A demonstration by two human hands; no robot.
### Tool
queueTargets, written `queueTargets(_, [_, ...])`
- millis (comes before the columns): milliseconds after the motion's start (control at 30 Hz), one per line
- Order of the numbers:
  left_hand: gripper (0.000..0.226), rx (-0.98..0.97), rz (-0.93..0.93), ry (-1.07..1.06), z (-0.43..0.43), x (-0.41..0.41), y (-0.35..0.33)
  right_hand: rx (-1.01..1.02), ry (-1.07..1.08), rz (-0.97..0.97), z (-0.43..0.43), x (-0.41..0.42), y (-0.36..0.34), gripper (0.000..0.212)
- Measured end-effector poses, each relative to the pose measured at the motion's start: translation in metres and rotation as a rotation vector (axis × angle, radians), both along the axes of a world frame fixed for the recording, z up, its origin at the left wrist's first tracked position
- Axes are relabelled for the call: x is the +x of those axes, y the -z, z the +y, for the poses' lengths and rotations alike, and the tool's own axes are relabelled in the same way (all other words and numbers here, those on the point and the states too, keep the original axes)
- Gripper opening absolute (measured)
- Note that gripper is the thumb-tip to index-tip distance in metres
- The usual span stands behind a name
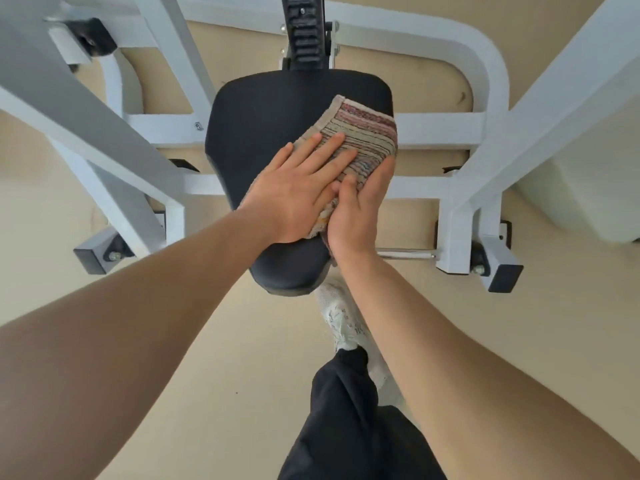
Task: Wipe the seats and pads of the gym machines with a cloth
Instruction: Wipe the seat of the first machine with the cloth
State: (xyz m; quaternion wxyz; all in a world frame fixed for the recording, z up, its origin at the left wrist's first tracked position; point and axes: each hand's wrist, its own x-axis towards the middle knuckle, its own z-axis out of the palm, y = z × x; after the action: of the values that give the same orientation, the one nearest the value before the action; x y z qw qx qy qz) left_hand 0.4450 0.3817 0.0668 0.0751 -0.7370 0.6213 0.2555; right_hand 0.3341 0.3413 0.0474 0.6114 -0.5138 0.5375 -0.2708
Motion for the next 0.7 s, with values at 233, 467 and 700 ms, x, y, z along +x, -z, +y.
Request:
queueTargets(233, [0.056,-0.076,-0.023,-0.011,-0.056,0.015,0.017,0.042,0.091,0.055,-0.072,0.012,0.036,0.063])
queueTargets(467, [0.056,-0.09,0.023,0.032,-0.023,0.01,0.008,0.067,0.091,-0.053,-0.014,0.006,0.022,0.073])
queueTargets(700, [0.063,-0.118,-0.008,0.118,0.087,-0.008,-0.023,0.077,0.037,-0.122,0.099,-0.019,-0.008,0.064])
